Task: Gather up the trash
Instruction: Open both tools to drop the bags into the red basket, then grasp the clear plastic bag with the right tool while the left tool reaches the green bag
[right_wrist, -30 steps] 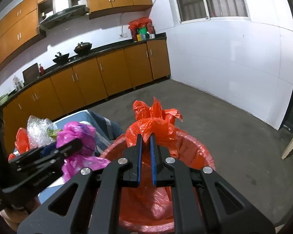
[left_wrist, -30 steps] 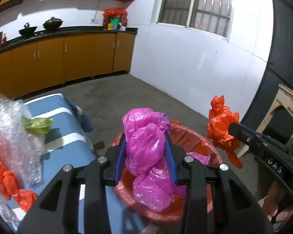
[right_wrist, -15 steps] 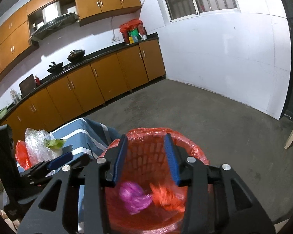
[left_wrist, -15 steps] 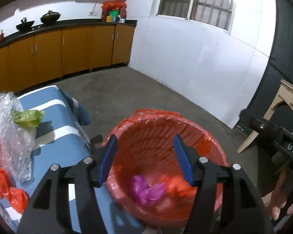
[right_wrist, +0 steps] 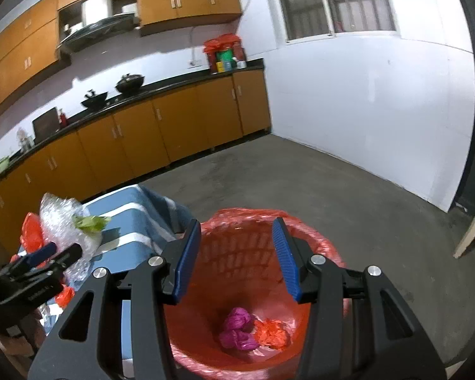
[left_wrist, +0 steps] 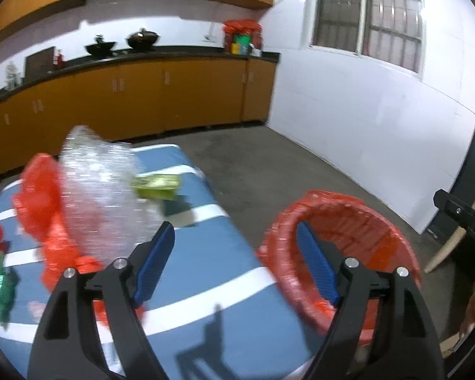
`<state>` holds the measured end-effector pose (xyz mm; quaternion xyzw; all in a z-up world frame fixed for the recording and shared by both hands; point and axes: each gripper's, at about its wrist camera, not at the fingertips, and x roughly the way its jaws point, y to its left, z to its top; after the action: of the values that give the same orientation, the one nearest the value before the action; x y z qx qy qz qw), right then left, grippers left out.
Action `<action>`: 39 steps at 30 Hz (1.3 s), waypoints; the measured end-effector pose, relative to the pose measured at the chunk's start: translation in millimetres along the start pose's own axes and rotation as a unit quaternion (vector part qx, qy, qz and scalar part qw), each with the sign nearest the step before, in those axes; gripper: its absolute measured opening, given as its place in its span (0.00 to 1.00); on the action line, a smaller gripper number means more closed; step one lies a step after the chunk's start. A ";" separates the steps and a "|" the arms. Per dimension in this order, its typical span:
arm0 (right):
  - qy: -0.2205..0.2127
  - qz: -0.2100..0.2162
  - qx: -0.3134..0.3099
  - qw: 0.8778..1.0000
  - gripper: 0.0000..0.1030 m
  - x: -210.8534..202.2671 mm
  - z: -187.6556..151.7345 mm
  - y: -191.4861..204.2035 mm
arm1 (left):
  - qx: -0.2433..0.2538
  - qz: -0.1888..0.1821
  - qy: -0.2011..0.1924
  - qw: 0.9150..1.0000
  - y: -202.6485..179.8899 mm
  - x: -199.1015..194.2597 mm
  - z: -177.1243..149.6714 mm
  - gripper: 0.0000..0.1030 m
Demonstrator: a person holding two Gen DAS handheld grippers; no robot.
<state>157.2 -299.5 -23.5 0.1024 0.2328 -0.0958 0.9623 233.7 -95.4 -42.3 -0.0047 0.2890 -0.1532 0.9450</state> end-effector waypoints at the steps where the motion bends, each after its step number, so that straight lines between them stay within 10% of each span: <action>1: 0.001 0.006 -0.005 1.000 0.47 0.4 -0.8 6.4 | -0.002 0.007 -0.003 1.000 5.6 -4.5 -0.7 0.77; 14: 0.018 0.089 -0.067 0.994 0.47 8.4 -12.1 103.5 | -0.023 0.139 -0.052 0.989 97.8 -79.3 -26.3 0.83; 27: 0.096 0.239 -0.152 0.954 0.55 31.4 -74.9 257.9 | -0.115 0.280 -0.050 0.952 217.1 -149.6 -76.8 0.86; 39: 0.168 0.266 -0.226 0.922 0.54 51.1 -133.1 340.6 | -0.169 0.311 -0.046 0.934 267.7 -178.7 -105.6 0.86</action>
<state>223.9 52.9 -111.3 -0.0450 0.3711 0.2375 0.8966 112.2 220.4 -59.0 -0.0812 0.2538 0.2000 0.9429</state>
